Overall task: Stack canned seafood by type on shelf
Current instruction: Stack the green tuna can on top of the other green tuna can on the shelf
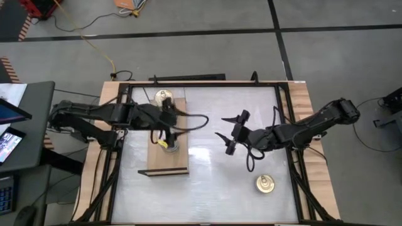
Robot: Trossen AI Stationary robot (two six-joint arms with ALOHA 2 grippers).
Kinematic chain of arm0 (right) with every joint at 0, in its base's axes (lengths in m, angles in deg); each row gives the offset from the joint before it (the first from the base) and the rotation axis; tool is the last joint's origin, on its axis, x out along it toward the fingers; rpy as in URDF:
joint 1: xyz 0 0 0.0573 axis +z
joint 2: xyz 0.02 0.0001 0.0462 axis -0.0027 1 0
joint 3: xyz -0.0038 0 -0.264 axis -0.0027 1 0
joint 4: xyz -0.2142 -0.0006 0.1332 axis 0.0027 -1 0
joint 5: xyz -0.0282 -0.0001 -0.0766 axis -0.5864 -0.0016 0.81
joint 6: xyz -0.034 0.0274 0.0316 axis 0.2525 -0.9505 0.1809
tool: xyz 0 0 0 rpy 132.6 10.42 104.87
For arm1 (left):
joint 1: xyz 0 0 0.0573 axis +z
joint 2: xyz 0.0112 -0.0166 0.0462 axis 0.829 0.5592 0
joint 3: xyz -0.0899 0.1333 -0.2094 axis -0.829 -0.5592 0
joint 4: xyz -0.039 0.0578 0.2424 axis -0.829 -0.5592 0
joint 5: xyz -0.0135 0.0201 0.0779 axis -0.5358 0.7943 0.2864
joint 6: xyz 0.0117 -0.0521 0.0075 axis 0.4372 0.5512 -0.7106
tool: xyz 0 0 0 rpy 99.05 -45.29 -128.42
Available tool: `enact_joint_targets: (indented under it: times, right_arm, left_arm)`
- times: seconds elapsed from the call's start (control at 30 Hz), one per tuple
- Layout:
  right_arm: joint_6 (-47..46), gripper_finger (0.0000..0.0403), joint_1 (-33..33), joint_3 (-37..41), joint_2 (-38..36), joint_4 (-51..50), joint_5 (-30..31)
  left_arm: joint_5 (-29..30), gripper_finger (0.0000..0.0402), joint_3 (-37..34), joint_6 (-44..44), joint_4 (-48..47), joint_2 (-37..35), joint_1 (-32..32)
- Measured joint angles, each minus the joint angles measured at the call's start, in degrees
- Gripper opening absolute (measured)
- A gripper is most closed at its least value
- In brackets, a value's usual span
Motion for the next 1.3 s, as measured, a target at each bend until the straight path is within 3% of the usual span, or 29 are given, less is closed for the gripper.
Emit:
enact_joint_targets:
  times: [0.07,0.17,0.53,0.73,1.0,1.3]
  right_arm:
    - [-2.0,0.0320,0.3,0.0,-0.9,-0.6,0.0]
    - [-3.1,0.0317,0.8,0.0,-1.4,-0.9,0.1]
    - [-9.5,0.0314,1.7,0.0,-1.5,-5.9,0.1]
    - [-10.0,0.0314,1.6,0.0,-1.5,-5.5,0.1]
    - [-12.9,0.0314,-0.9,-0.1,-0.9,-4.6,0.1]
    - [-13.1,0.0314,-5.4,-0.1,1.9,-7.2,-12.7]
  left_arm:
    - [-3.2,0.0306,-1.9,-0.4,5.2,0.5,-1.5]
    - [-3.3,0.0306,-5.9,-2.9,11.6,0.7,-5.4]
    - [7.6,0.0306,-21.2,-3.7,31.5,0.2,-20.0]
    - [10.8,0.0306,-22.2,0.4,36.2,0.3,-20.5]
    - [23.0,0.0306,-22.3,0.6,35.5,0.2,-20.2]
    - [20.0,0.0306,-24.3,-2.1,40.0,0.6,-17.9]
